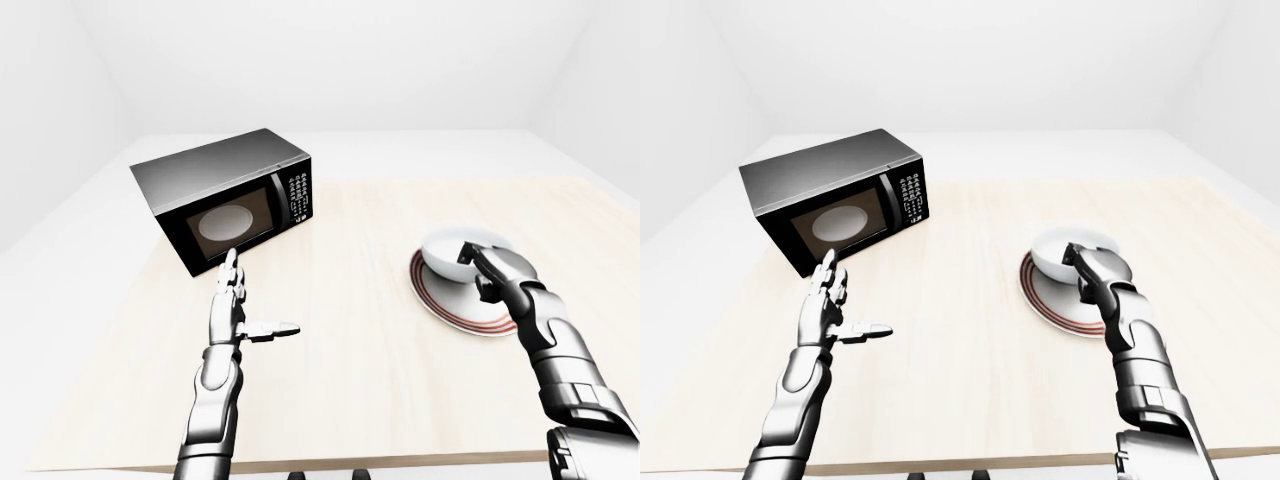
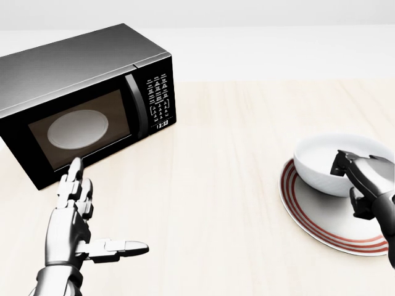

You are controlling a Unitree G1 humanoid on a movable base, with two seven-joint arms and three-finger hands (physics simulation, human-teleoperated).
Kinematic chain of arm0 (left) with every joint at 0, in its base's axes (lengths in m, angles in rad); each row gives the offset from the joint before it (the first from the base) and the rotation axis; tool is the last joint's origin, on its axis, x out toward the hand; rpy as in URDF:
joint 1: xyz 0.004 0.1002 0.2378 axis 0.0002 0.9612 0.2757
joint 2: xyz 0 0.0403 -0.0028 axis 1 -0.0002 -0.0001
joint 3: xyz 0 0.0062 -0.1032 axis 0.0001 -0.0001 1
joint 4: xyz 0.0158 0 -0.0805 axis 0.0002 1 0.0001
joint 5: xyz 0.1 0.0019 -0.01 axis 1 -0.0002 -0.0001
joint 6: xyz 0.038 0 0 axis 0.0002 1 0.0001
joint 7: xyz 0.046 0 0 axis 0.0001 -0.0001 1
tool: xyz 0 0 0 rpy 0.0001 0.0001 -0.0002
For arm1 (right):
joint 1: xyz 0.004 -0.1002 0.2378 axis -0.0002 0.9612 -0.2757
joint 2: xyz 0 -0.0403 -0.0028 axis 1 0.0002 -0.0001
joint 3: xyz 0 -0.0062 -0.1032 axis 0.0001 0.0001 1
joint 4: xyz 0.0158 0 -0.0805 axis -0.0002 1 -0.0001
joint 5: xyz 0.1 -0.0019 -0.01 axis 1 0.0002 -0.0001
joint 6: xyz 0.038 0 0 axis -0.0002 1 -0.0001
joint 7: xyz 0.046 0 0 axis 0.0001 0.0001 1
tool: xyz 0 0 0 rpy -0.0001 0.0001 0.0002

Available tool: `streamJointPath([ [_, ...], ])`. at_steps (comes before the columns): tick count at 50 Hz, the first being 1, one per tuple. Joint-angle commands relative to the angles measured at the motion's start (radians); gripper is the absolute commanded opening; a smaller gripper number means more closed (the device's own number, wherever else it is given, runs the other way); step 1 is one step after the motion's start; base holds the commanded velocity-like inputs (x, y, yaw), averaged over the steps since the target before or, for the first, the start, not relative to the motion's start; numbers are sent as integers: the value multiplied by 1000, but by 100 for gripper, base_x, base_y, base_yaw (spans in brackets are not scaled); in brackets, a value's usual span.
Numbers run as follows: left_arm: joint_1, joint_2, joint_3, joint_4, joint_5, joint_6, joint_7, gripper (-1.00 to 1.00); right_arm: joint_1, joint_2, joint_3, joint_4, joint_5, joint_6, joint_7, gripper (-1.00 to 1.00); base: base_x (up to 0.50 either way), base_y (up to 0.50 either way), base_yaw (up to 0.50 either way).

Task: Pick up the white bowl and put it on the plate.

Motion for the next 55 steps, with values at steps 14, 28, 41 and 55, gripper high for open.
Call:
streamJointPath([
  [14, 4, -1, -2, -13, 2, 0, 3, 100, 6, -7, -15, -10, -78, 0, -18, -100, 0, 0, 0],
  [28, 3, -1, -2, -15, 1, 0, 2, 100, 16, -3, -16, -33, -79, 0, 0, 100, 0, 0, 0],
  [41, -2, 1, 1, 11, 0, 0, 0, 100, 69, 9, -95, -375, -44, 36, 205, 100, 0, 0, 0],
  [55, -3, 1, 0, 13, 0, 0, 1, 100, -207, -148, -180, -766, 83, 175, 503, 100, 0, 0, 0],
])
